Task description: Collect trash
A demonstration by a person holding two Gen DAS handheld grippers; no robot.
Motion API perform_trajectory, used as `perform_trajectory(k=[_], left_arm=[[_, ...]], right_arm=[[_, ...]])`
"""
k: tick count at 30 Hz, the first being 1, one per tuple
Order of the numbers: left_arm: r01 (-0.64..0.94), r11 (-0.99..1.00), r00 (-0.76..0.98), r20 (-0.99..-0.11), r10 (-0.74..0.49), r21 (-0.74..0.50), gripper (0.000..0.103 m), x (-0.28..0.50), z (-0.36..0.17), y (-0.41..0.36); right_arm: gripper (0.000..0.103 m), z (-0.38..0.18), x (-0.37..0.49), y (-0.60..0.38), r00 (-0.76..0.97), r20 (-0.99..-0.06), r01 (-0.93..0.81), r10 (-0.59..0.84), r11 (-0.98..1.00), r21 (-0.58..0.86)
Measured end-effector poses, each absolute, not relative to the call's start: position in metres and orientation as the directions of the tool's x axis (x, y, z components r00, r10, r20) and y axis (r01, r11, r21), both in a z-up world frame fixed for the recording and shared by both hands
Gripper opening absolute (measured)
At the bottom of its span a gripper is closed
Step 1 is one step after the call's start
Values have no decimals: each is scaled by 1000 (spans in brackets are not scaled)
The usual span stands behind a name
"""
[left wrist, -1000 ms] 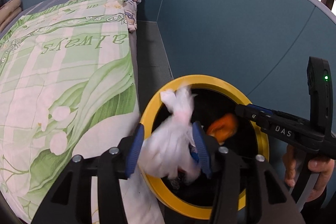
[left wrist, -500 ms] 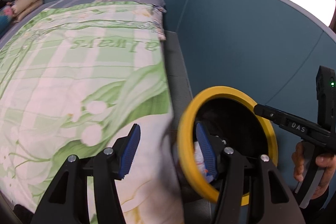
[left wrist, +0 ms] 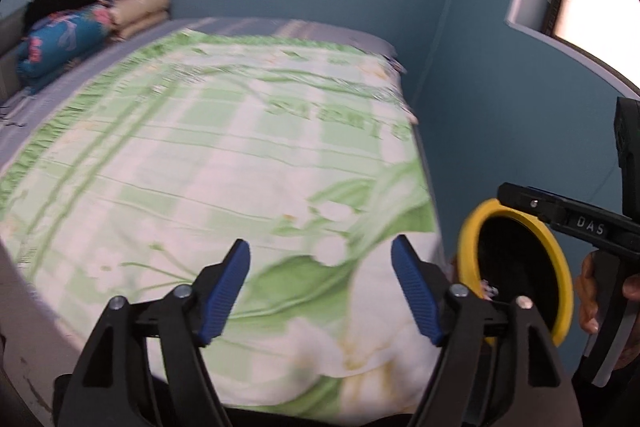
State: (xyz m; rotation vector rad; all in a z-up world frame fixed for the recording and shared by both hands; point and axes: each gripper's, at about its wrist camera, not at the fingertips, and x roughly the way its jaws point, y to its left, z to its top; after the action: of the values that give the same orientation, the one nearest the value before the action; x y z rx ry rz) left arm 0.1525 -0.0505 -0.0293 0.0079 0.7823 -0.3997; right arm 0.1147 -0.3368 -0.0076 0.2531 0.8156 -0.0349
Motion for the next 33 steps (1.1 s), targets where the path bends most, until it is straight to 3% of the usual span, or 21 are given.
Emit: perform_trajectory(k=[5, 13, 22, 29, 33], left_arm=[[278, 954, 726, -625, -286, -114, 88, 139, -8, -9], [211, 972, 838, -492, -235, -105, 95, 100, 12, 29], [136, 988, 917, -370, -151, -68, 95, 51, 28, 41], [121, 989, 949, -284, -140, -85, 95, 13, 38, 40], [130, 987, 948, -281, -152, -95, 95, 5, 36, 37]], right_arm=[[94, 8, 113, -310, 744, -664, 104, 75, 969, 225], [95, 27, 92, -282, 834, -548, 88, 64, 965, 246], [95, 31, 56, -254, 893, -444, 139, -67, 982, 130], [95, 23, 35, -246, 917, -390, 139, -84, 984, 116], [95, 14, 35, -245, 904, -419, 140, -81, 984, 112]])
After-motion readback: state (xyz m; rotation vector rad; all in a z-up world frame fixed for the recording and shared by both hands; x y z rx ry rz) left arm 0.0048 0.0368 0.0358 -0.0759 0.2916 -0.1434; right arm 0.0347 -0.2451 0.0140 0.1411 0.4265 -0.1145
